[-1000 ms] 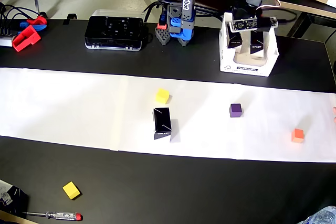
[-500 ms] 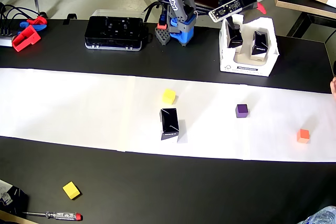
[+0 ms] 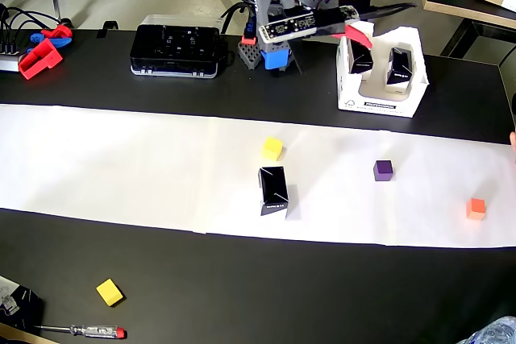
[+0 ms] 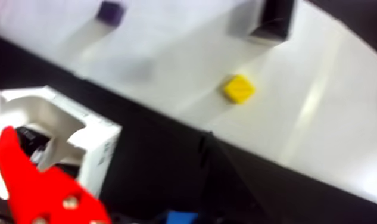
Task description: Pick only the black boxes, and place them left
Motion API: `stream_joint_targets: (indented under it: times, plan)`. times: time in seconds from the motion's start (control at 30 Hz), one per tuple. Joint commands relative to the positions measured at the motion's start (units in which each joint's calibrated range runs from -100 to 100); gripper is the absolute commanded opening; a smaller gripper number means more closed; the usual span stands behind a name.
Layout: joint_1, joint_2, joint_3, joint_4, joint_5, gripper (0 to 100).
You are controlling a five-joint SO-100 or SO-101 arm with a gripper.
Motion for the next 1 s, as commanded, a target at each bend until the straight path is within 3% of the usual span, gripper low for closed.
stream_joint_targets:
  times: [0.0,0.27,0.6,0.97]
  plan:
    - [7.1,5.1,-6.1,-4.7,3.3,58]
    - [10.0,18.6,-16.7,-13.3,3.8,58]
    - [14.1,30.0,-17.8,-28.3,6.3,58]
    - [15.2,44.0,-26.2,-37.6,6.3,58]
